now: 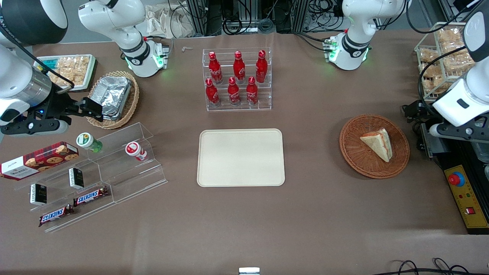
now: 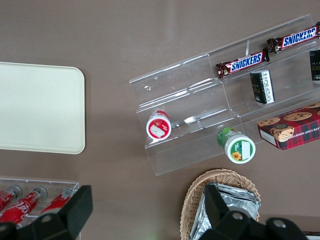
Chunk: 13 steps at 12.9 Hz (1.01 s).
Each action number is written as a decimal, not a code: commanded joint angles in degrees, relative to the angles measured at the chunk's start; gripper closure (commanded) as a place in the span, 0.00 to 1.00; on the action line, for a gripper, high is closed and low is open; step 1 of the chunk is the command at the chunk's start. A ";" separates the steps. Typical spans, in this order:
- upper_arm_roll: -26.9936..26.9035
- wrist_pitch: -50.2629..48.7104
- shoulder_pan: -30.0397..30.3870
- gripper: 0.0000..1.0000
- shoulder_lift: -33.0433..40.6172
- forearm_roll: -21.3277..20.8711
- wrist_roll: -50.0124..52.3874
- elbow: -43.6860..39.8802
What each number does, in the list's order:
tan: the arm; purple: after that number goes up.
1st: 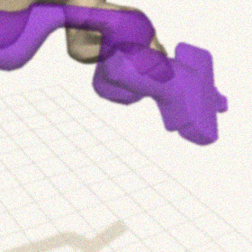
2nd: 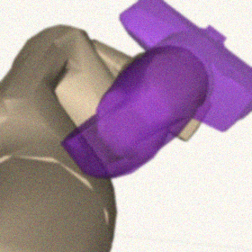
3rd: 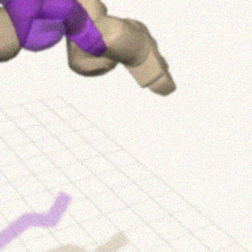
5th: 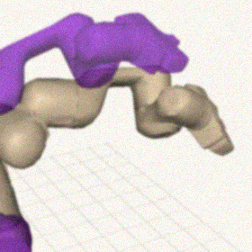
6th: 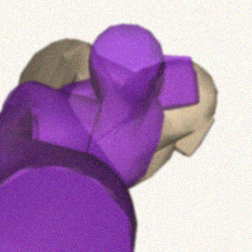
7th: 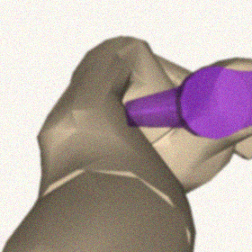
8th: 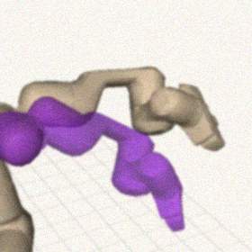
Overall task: Place sandwich from basket to tray
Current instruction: 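Lower the open left gripper over the wrapped sandwich in the basket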
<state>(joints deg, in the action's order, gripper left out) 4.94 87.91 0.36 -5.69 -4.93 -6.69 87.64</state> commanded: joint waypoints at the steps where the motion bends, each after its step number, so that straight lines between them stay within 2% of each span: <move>1: 1.22 -1.78 1.14 0.00 -0.99 -0.78 -0.08 -2.65; 3: 1.13 -2.04 1.14 0.00 -0.99 -0.78 1.49 -2.56; 4: 1.13 -2.65 1.14 0.00 -0.73 -0.87 5.86 -1.69; 6: 0.87 -1.70 1.31 0.00 1.45 -0.61 10.81 3.12; 8: 0.51 3.29 1.40 0.00 5.23 -0.78 12.22 10.23; 11: 0.51 14.88 3.16 0.00 11.47 -0.61 27.72 24.98; 13: 0.43 24.02 3.68 0.00 14.46 -0.78 32.87 34.39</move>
<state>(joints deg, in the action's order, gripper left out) 4.73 104.08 2.91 2.63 -5.01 20.45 110.45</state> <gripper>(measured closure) 0.000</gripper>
